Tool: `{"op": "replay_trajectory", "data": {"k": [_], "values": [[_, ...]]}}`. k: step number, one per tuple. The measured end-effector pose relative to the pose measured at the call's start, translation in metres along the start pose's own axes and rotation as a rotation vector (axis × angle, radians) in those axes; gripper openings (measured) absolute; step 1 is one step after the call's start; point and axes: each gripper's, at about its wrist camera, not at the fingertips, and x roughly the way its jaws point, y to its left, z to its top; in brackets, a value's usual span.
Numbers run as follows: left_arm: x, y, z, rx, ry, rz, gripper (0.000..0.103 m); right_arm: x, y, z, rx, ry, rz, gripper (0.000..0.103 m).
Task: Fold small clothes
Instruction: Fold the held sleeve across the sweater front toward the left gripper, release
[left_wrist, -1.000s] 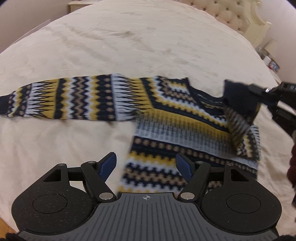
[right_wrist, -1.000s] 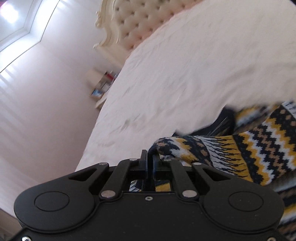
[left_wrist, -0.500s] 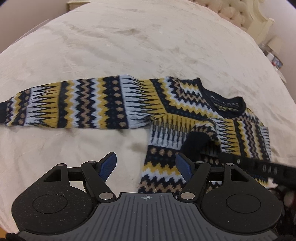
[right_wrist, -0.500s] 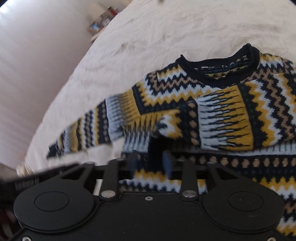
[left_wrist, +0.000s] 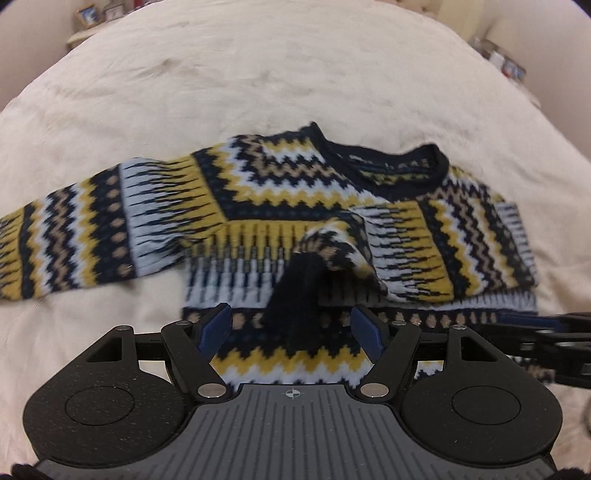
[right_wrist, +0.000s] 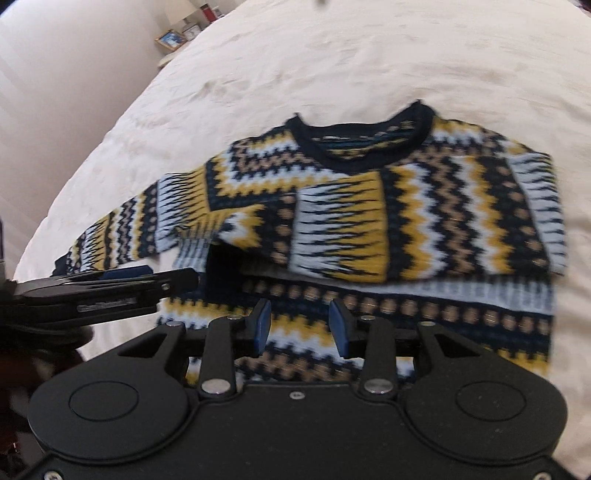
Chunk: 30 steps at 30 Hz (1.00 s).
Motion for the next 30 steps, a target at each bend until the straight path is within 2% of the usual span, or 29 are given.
{"op": "replay_trajectory", "data": {"k": [2, 4, 5, 7, 9, 10, 14, 16, 17, 19, 21, 24, 26, 30], "values": [[0.013, -0.009, 0.000, 0.050, 0.012, 0.026, 0.068, -0.007, -0.012, -0.002, 0.021, 0.002, -0.015, 0.047], [0.024, -0.017, -0.001, 0.109, 0.028, 0.064, 0.053, -0.013, -0.023, -0.005, 0.045, 0.002, -0.026, 0.048], [0.031, -0.020, -0.001, 0.148, 0.035, 0.092, 0.049, -0.015, -0.029, -0.008, 0.060, 0.001, -0.030, 0.048], [0.041, -0.024, 0.000, 0.219, 0.038, 0.137, 0.025, -0.018, -0.039, -0.014, 0.090, 0.003, -0.037, 0.048], [0.044, -0.022, 0.003, 0.272, 0.008, 0.152, 0.011, -0.019, -0.049, -0.019, 0.126, 0.006, -0.040, 0.048], [0.043, -0.022, 0.006, 0.299, -0.019, 0.173, 0.009, -0.019, -0.053, -0.021, 0.145, 0.008, -0.041, 0.048], [0.018, -0.024, 0.019, 0.445, -0.193, 0.298, 0.006, -0.018, -0.066, -0.027, 0.204, 0.001, -0.040, 0.048], [0.003, -0.023, 0.023, 0.489, -0.278, 0.339, 0.008, -0.018, -0.072, -0.027, 0.230, 0.000, -0.034, 0.048], [0.000, -0.022, 0.024, 0.502, -0.293, 0.356, 0.010, -0.018, -0.075, -0.027, 0.241, 0.000, -0.029, 0.048], [0.004, -0.019, 0.020, 0.537, -0.269, 0.386, 0.013, -0.017, -0.078, -0.026, 0.250, 0.002, -0.022, 0.048], [0.017, -0.013, 0.014, 0.544, -0.191, 0.410, 0.015, -0.016, -0.080, -0.024, 0.246, 0.004, -0.015, 0.048], [0.033, -0.001, 0.008, 0.510, -0.079, 0.420, 0.015, -0.016, -0.081, -0.021, 0.234, 0.007, -0.007, 0.048], [0.037, 0.007, 0.005, 0.480, -0.032, 0.426, 0.015, -0.016, -0.081, -0.018, 0.222, 0.010, -0.009, 0.048], [0.022, 0.026, 0.008, 0.341, -0.026, 0.370, 0.015, -0.014, -0.084, -0.013, 0.223, 0.009, -0.012, 0.053]]}}
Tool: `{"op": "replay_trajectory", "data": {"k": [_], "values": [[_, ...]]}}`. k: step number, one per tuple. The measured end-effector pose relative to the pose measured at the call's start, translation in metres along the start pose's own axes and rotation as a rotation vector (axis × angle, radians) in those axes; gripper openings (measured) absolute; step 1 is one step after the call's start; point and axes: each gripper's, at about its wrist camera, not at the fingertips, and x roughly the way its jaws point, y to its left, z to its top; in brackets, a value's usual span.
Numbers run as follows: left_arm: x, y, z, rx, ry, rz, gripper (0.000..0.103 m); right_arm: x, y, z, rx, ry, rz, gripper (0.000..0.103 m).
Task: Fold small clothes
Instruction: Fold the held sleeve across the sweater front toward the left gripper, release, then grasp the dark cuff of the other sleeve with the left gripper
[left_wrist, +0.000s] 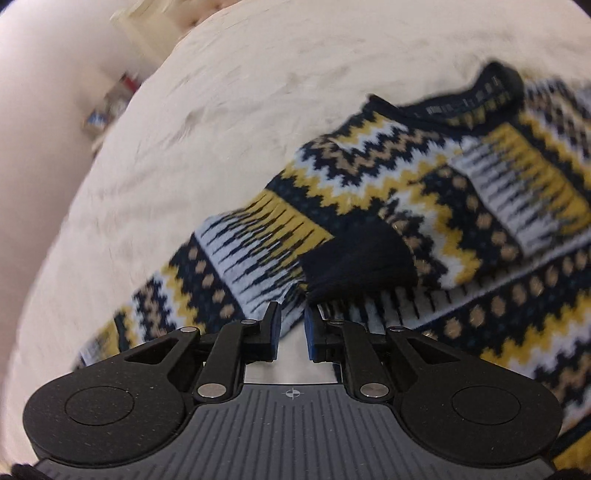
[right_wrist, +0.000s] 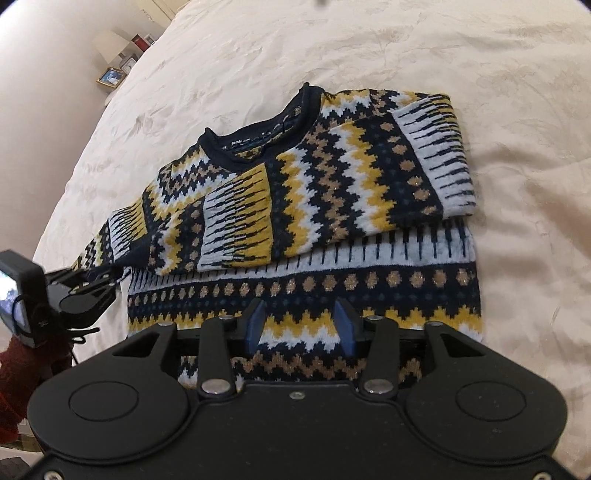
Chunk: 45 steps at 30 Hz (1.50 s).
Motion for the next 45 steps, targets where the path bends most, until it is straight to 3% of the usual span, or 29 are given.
{"op": "replay_trajectory", "data": {"k": [2, 4, 7, 10, 14, 16, 21, 25, 31, 38, 41, 43, 45], "values": [[-0.005, 0.010, 0.002, -0.107, 0.016, -0.042, 0.015, 0.002, -0.002, 0.002, 0.003, 0.001, -0.007, 0.053], [-0.009, 0.021, 0.002, -0.240, 0.033, -0.090, 0.024, 0.003, -0.004, 0.004, 0.008, 0.001, -0.012, 0.053], [-0.013, 0.034, 0.002, -0.426, 0.061, -0.138, 0.024, 0.006, -0.007, 0.008, 0.014, 0.001, -0.017, 0.053], [-0.015, 0.037, 0.006, -0.534, 0.056, -0.188, 0.025, 0.008, -0.010, 0.012, 0.014, -0.003, -0.021, 0.056], [-0.012, 0.026, 0.018, -0.548, 0.038, -0.262, 0.027, 0.012, -0.014, 0.017, 0.013, -0.005, -0.026, 0.058], [-0.012, 0.022, 0.021, -0.559, 0.030, -0.291, 0.030, 0.014, -0.016, 0.020, 0.013, -0.004, -0.026, 0.064], [0.018, 0.005, 0.024, -0.558, 0.096, -0.404, 0.034, 0.017, -0.018, 0.030, -0.032, -0.039, -0.052, 0.070], [0.048, 0.000, 0.017, -0.580, 0.201, -0.370, 0.034, 0.019, -0.025, 0.046, -0.048, -0.089, -0.106, 0.071], [0.060, 0.001, 0.017, -0.559, 0.224, -0.396, 0.035, 0.024, -0.058, 0.080, -0.006, -0.146, -0.195, 0.071], [0.063, 0.002, 0.019, -0.564, 0.231, -0.393, 0.038, 0.063, -0.084, 0.107, -0.018, -0.068, -0.367, 0.071], [0.066, 0.000, 0.022, -0.557, 0.216, -0.429, 0.058, 0.076, -0.086, 0.108, -0.035, -0.041, -0.392, 0.073], [0.068, -0.003, 0.023, -0.548, 0.192, -0.510, 0.097, 0.075, -0.083, 0.107, -0.033, -0.045, -0.399, 0.074], [0.068, -0.007, 0.024, -0.535, 0.187, -0.567, 0.102, 0.068, -0.077, 0.104, -0.021, -0.061, -0.382, 0.075]]}}
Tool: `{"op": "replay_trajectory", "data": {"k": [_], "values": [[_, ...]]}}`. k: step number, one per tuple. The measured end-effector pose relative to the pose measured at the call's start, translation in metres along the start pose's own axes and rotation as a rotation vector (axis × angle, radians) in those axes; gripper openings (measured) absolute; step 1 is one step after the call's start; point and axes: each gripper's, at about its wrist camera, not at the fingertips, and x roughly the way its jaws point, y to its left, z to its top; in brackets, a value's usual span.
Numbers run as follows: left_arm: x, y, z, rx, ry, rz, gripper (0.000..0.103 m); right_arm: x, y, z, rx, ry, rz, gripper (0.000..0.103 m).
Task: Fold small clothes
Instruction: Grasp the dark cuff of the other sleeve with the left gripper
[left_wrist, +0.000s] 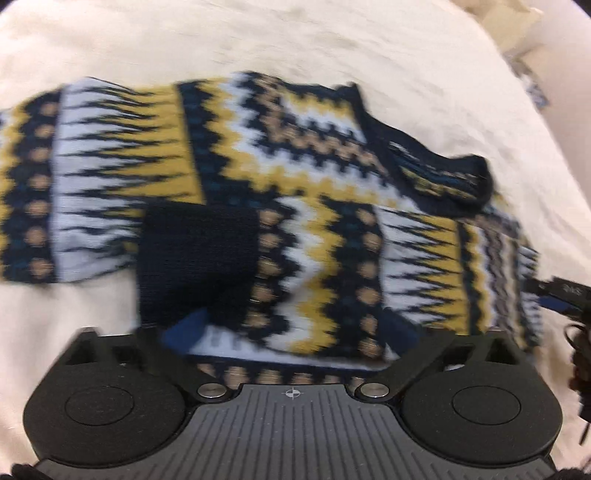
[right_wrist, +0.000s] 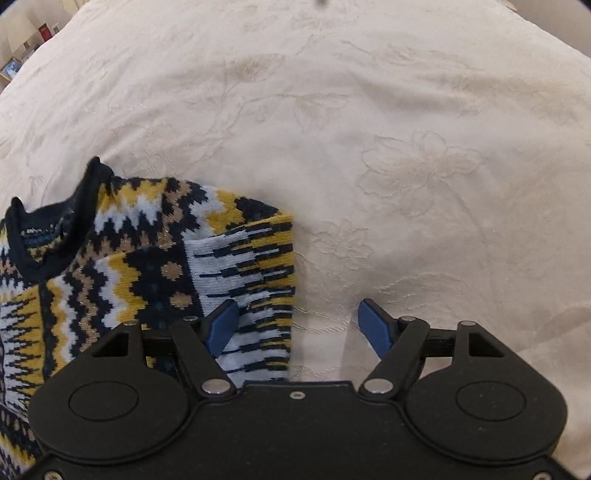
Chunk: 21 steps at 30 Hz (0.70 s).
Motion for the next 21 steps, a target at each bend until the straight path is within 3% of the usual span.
{"op": "replay_trajectory", "data": {"k": [5, 9, 14, 21], "values": [[-0.019, 0.010, -0.007, -0.030, -0.059, -0.039, 0.102, -0.038, 0.007, -0.016, 0.000, -0.061, 0.087, 0.077], [-0.048, 0.030, -0.015, -0.061, -0.118, -0.006, 0.102, -0.067, 0.024, -0.031, -0.010, -0.103, 0.160, 0.087], [-0.089, 0.089, -0.024, -0.172, -0.186, 0.061, 0.102, -0.097, 0.056, -0.054, -0.053, -0.138, 0.245, 0.101], [-0.139, 0.188, -0.036, -0.360, -0.279, 0.174, 0.102, -0.121, 0.107, -0.078, -0.131, -0.156, 0.360, 0.102]]}}
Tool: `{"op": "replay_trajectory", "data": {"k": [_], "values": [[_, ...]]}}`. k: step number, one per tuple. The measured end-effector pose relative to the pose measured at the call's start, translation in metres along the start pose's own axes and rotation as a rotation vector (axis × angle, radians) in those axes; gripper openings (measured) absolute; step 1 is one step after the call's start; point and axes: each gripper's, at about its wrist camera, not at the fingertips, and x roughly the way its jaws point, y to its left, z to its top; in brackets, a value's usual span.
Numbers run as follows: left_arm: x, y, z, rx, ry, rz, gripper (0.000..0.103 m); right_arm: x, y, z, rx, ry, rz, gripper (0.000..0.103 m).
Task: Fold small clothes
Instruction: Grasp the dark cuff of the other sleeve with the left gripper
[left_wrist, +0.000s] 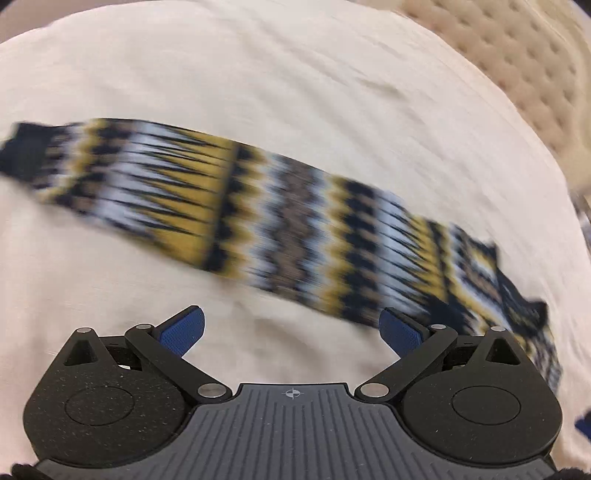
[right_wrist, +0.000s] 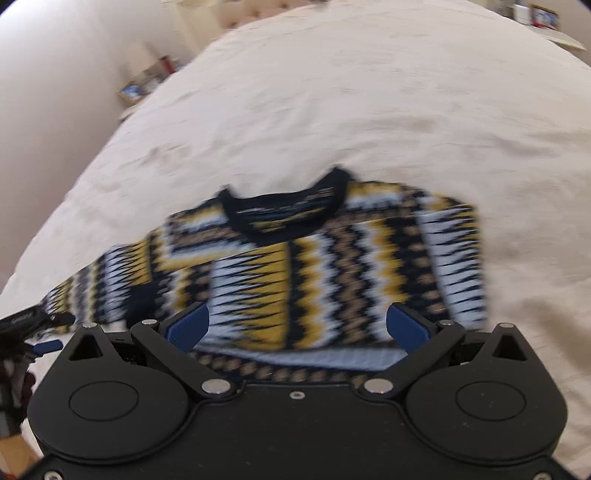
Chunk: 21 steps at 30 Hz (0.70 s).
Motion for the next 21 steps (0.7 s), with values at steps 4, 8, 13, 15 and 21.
{"op": "replay_trajectory", "data": {"k": [4, 8, 13, 15, 21], "values": [[-0.010, 0.043, 0.021, -0.039, -0.044, 0.056, 0.102, 0.002, 0.029, -0.008, -0.028, 0.011, 0.027, 0.102], [-0.012, 0.078, 0.042, -0.064, -0.071, 0.094, 0.102, 0.005, 0.051, -0.014, -0.057, 0.021, 0.044, 0.102], [-0.002, 0.112, 0.058, -0.119, -0.085, 0.105, 0.102, 0.004, 0.072, -0.018, -0.059, 0.019, 0.040, 0.102], [0.007, 0.123, 0.063, -0.151, -0.080, 0.100, 0.102, 0.005, 0.079, -0.018, -0.060, 0.023, 0.033, 0.102], [0.029, 0.146, 0.078, -0.208, -0.068, 0.072, 0.102, 0.009, 0.099, -0.019, -0.059, 0.037, 0.010, 0.102]]}}
